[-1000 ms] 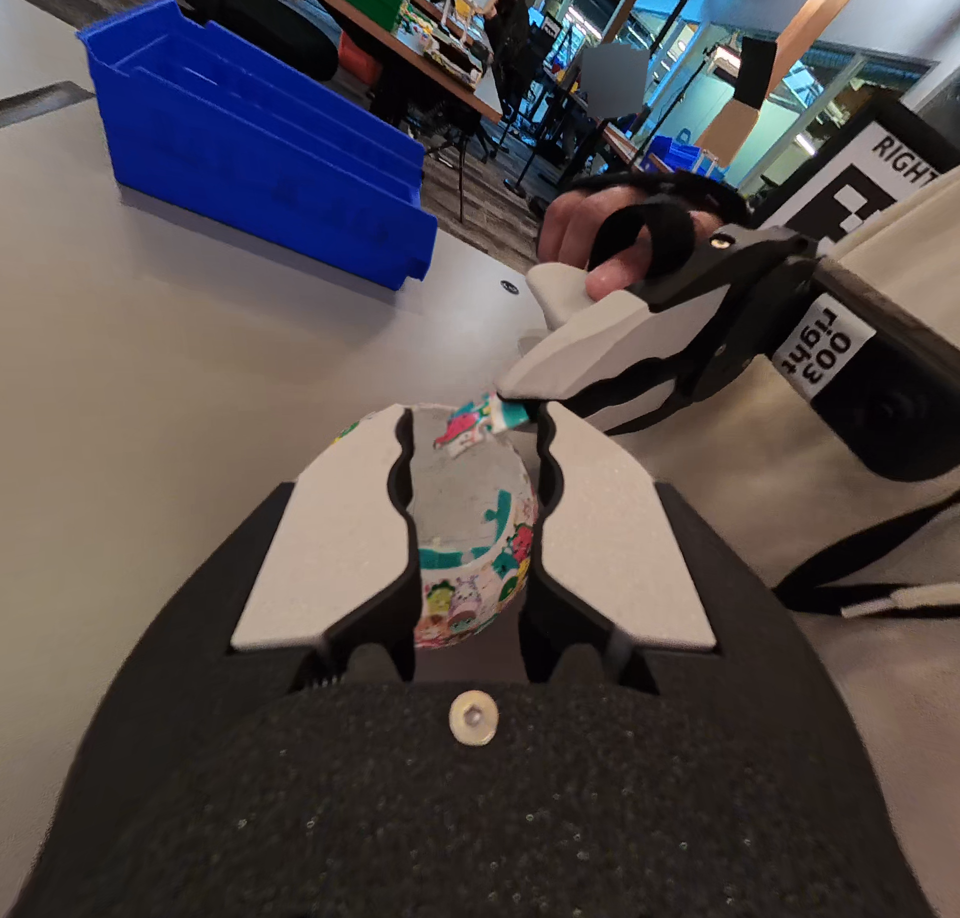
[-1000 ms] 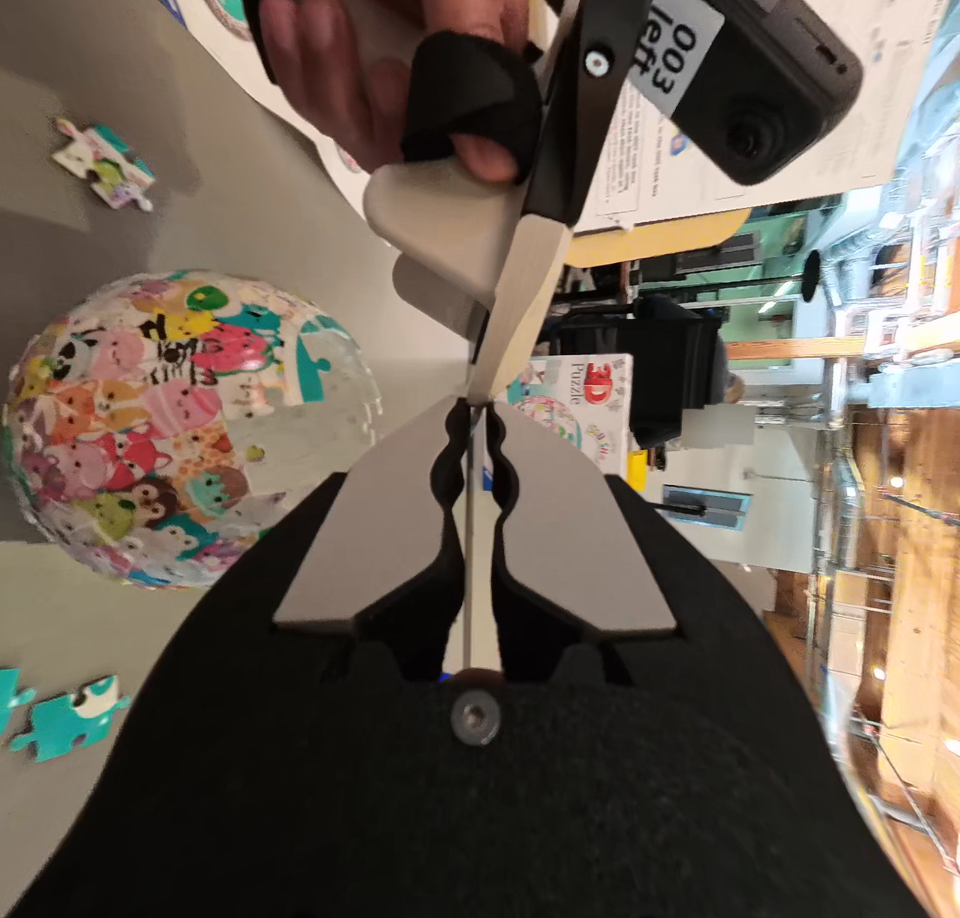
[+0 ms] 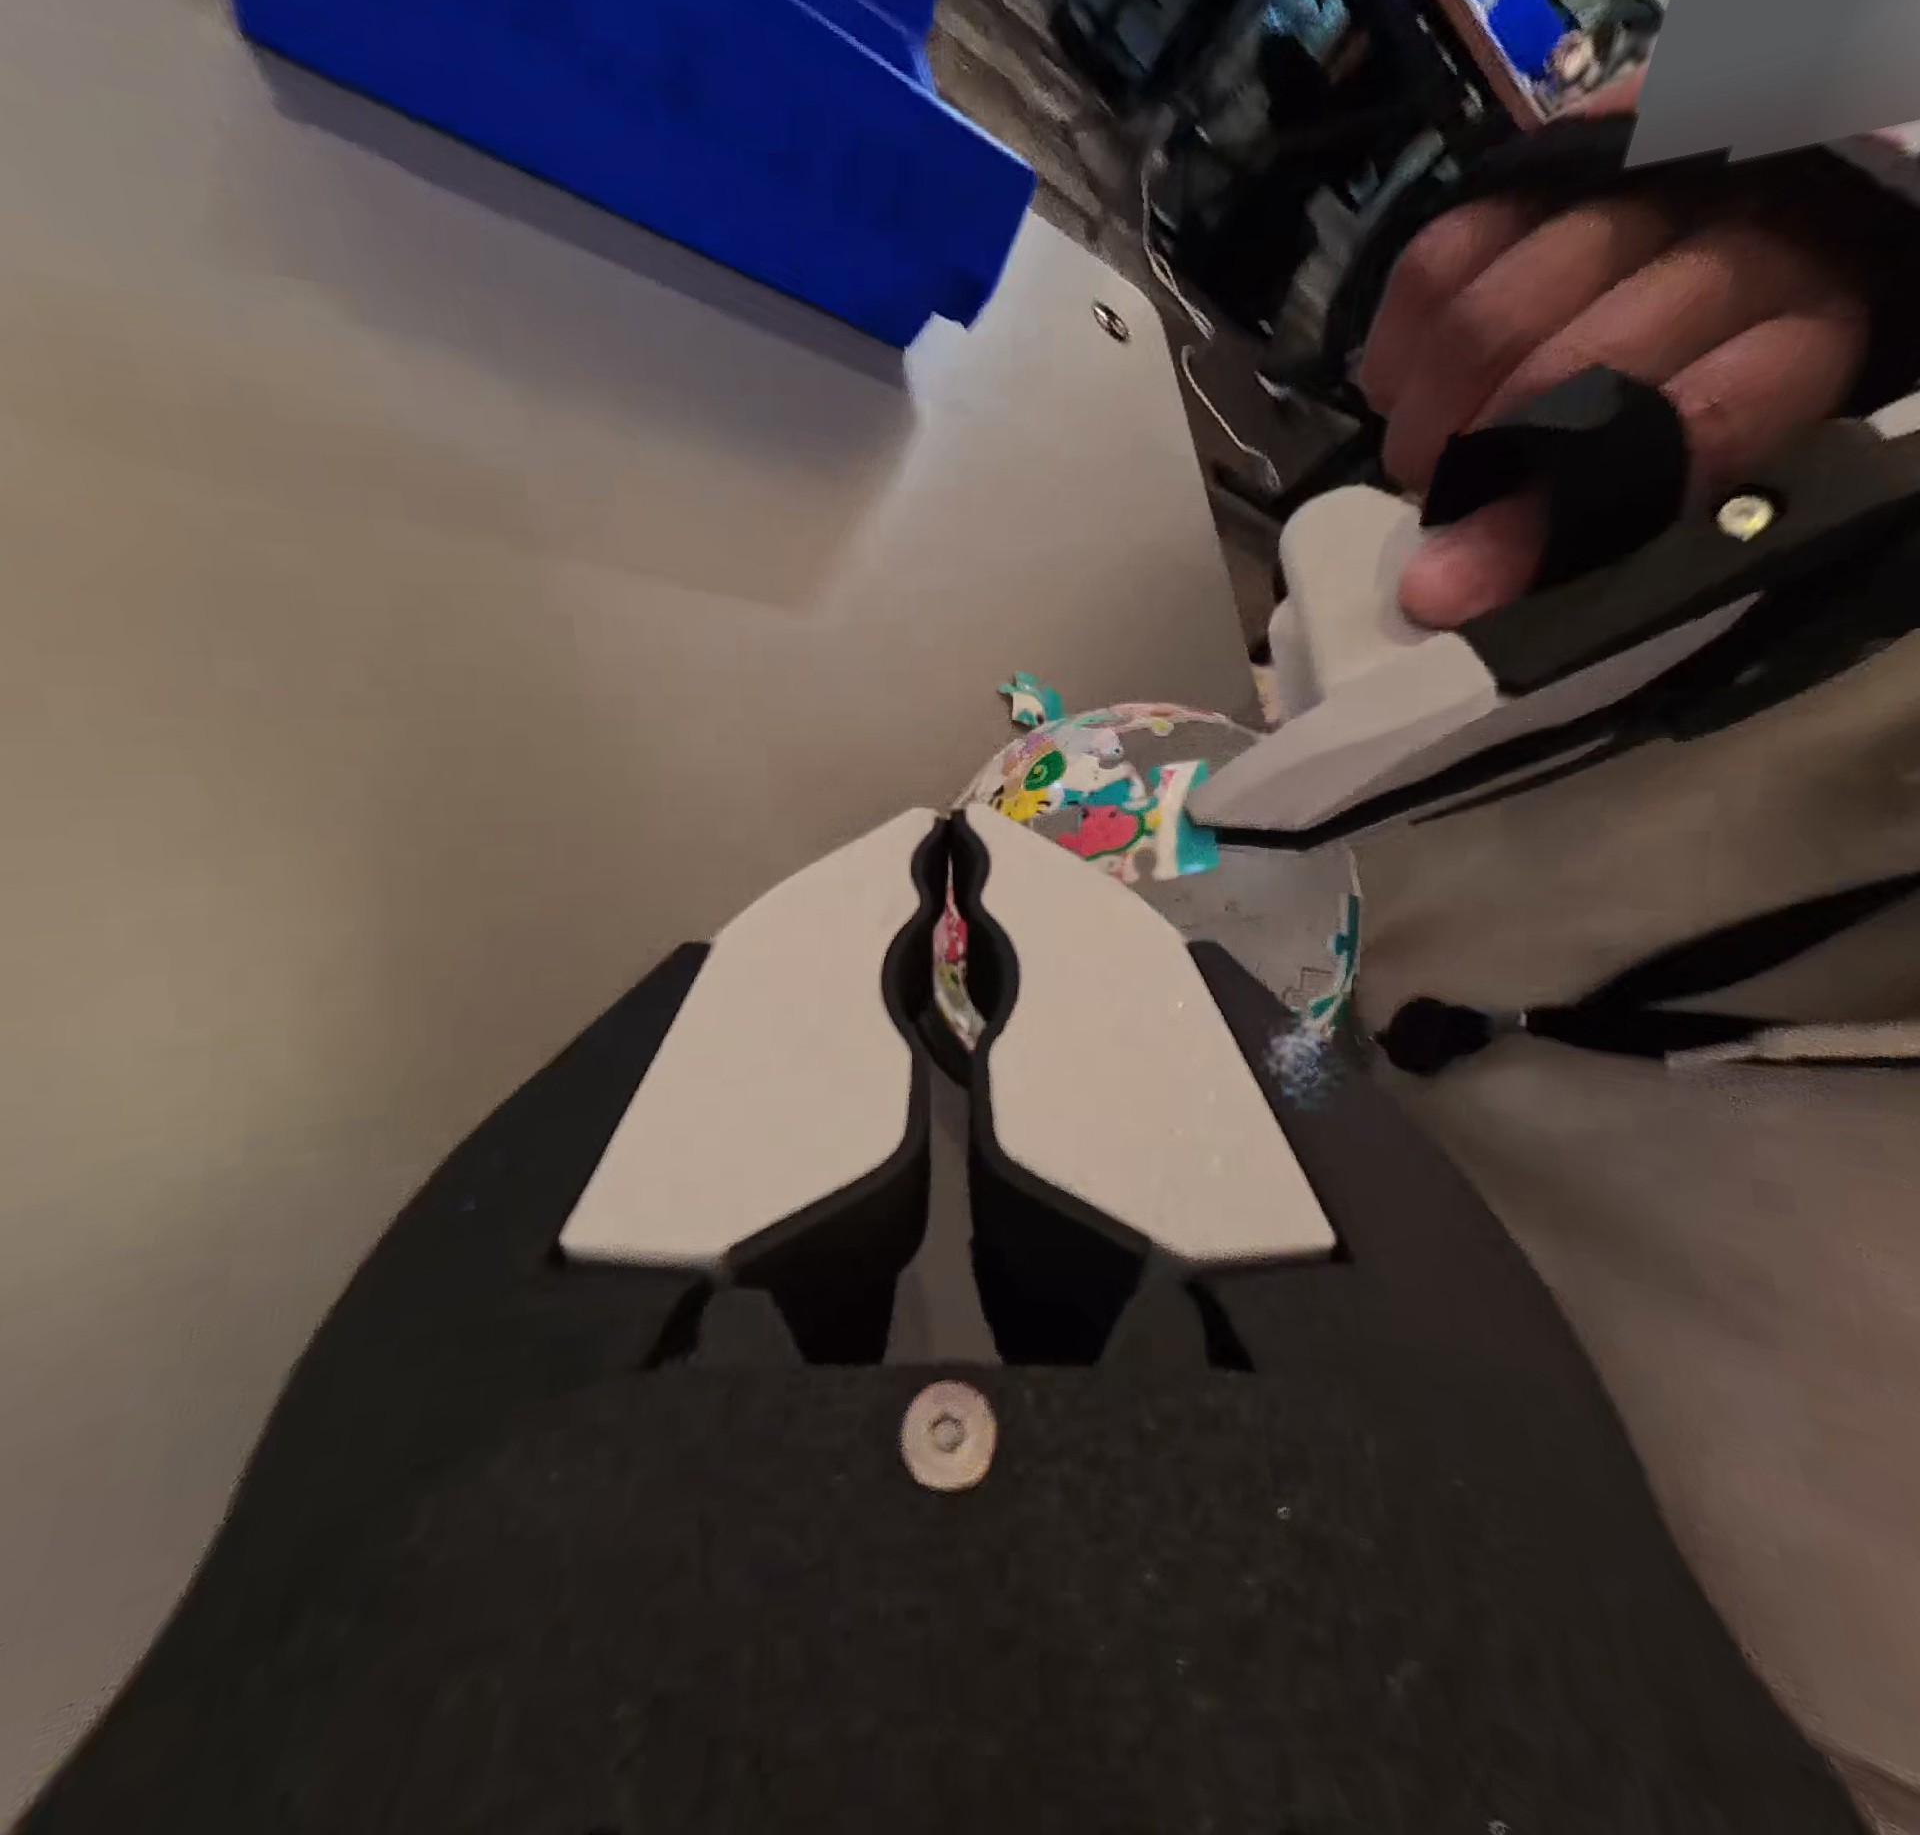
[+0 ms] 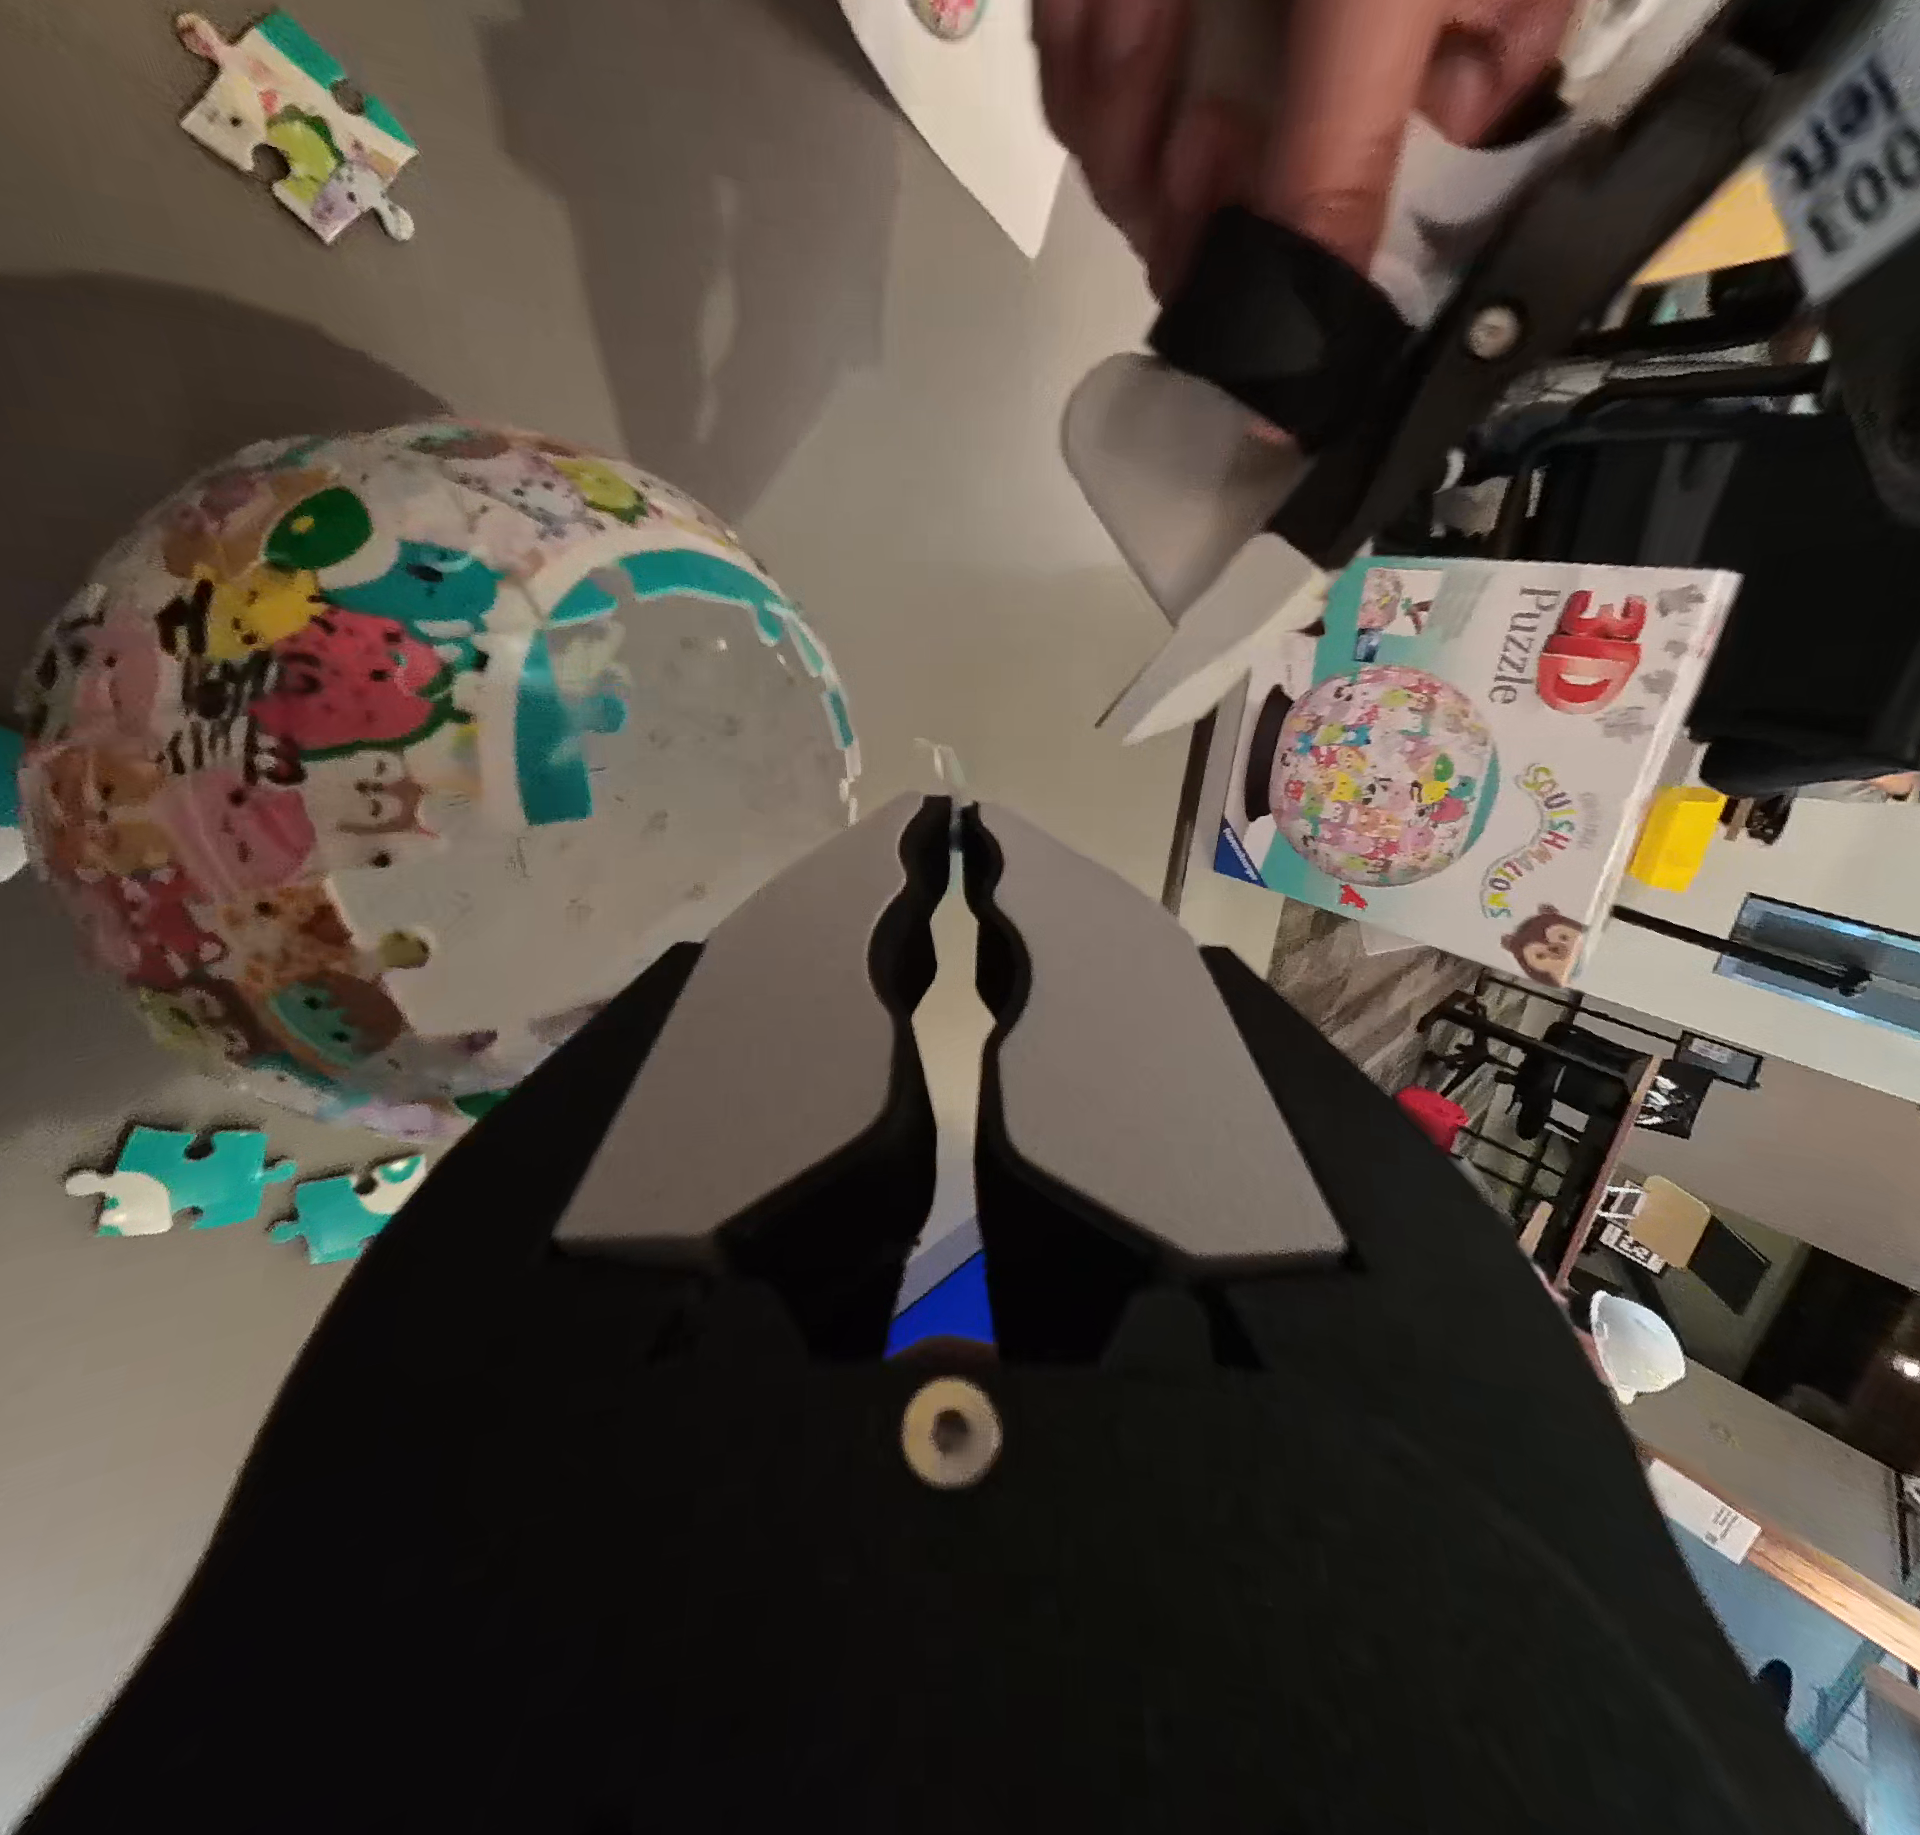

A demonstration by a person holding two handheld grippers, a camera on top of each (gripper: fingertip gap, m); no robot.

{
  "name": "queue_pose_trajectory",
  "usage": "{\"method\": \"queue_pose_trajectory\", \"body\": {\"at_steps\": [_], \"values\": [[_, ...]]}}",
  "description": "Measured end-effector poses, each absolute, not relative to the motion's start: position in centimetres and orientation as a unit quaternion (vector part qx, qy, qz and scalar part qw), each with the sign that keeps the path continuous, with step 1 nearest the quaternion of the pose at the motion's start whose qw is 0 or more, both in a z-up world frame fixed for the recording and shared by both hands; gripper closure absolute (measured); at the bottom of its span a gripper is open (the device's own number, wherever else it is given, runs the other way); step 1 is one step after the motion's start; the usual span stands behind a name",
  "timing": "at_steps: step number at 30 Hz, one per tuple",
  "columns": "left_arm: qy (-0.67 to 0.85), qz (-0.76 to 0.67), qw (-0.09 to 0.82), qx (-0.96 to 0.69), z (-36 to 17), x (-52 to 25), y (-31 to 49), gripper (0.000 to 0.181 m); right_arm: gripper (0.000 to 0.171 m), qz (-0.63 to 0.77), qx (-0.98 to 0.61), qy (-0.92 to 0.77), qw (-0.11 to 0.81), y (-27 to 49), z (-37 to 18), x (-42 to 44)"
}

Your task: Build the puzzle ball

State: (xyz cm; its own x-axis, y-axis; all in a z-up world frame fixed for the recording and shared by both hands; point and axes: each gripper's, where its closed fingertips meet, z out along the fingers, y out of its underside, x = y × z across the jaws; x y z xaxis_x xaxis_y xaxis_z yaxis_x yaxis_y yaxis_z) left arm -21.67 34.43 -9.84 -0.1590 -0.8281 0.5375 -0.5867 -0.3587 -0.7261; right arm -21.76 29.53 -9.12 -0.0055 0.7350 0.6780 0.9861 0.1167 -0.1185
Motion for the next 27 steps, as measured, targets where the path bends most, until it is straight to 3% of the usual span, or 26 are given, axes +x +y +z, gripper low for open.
{"method": "queue_pose_trajectory", "body": {"at_steps": [10, 27], "values": [[0.554, -0.556, 0.068, -0.616, -11.2, -20.0, 32.7, 0.181, 0.169, -0.212, -0.616, -0.699, 0.294, 29.4, -10.7, -21.4], [0.553, -0.549, 0.062, -0.624, -12.1, -21.1, 31.0, 0.181, 0.169, -0.211, -0.621, -0.689, 0.309, 29.4, -11.0, -21.4]]}}
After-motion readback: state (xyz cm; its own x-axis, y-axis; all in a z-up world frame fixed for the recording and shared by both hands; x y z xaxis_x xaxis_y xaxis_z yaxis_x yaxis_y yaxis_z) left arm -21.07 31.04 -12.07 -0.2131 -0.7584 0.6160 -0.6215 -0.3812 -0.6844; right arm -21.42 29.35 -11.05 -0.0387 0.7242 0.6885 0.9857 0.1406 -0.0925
